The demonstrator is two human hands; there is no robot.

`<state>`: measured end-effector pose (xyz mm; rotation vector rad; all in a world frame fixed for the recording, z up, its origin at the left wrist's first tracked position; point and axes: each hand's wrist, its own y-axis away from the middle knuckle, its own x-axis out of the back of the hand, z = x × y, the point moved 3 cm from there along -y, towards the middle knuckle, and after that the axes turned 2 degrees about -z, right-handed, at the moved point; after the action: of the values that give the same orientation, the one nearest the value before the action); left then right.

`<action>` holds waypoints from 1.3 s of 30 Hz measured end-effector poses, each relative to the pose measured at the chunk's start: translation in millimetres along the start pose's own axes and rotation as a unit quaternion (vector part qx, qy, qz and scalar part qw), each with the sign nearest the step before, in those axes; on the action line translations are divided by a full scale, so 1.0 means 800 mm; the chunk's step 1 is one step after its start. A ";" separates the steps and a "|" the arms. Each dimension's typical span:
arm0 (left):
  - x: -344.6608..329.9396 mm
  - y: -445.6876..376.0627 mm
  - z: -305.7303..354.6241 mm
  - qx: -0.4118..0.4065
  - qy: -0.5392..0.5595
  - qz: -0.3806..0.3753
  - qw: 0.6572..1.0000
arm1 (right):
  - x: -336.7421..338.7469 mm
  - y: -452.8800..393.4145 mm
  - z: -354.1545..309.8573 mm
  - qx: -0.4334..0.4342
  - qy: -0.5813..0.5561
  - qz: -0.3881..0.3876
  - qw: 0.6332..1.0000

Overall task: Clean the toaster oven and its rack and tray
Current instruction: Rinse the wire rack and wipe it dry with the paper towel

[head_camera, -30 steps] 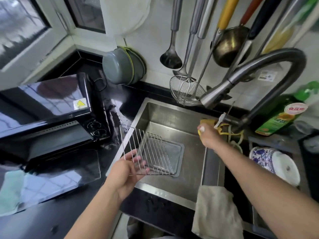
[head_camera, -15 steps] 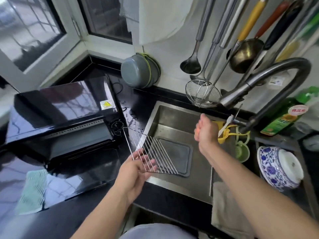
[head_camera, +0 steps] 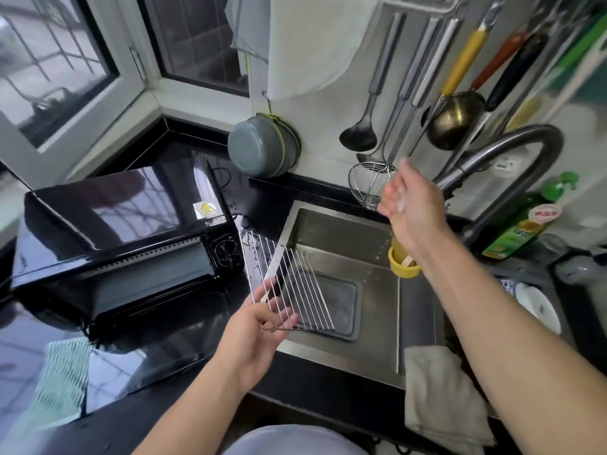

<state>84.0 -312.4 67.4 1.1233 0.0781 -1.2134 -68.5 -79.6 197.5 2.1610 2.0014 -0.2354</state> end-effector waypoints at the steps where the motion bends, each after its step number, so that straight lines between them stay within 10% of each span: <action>1: 0.003 0.000 0.001 0.001 0.013 -0.001 1.000 | 0.005 0.000 -0.008 0.007 -0.002 -0.045 0.999; 4: 0.012 -0.004 0.001 0.003 0.021 0.011 1.000 | 0.032 0.007 0.036 -0.105 0.081 -0.086 0.987; 7: 0.017 -0.002 -0.004 0.000 -0.035 0.025 0.999 | 0.076 0.050 0.163 -0.245 0.406 -0.062 0.879; 11: 0.034 0.006 -0.001 -0.007 -0.061 0.028 0.998 | 0.102 0.099 0.205 -0.288 0.223 0.077 0.928; 18: 0.041 0.026 -0.002 -0.004 -0.024 -0.002 1.000 | 0.106 0.117 0.122 -0.198 0.220 0.074 0.952; 26: 0.033 0.037 0.007 -0.023 -0.035 -0.054 0.998 | 0.095 0.117 0.028 -0.125 -0.183 -0.048 0.974; 31: 0.034 0.044 0.003 -0.024 -0.042 -0.061 0.997 | 0.125 0.125 0.078 -0.233 0.282 0.131 0.922; 34: 0.035 0.049 0.004 -0.027 -0.053 -0.068 0.996 | 0.130 0.130 0.080 -0.219 0.105 0.117 0.963; 37: 0.037 0.051 0.006 -0.026 -0.068 -0.076 0.994 | 0.143 0.134 0.080 -0.190 0.385 0.198 0.881; 39: 0.038 0.050 0.007 -0.030 -0.087 -0.077 0.993 | 0.144 0.137 0.078 -0.134 0.360 0.261 0.885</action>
<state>124.8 -341.2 78.0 0.9686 0.0693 -1.4325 50.5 8.4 112.7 2.7008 1.4577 0.9919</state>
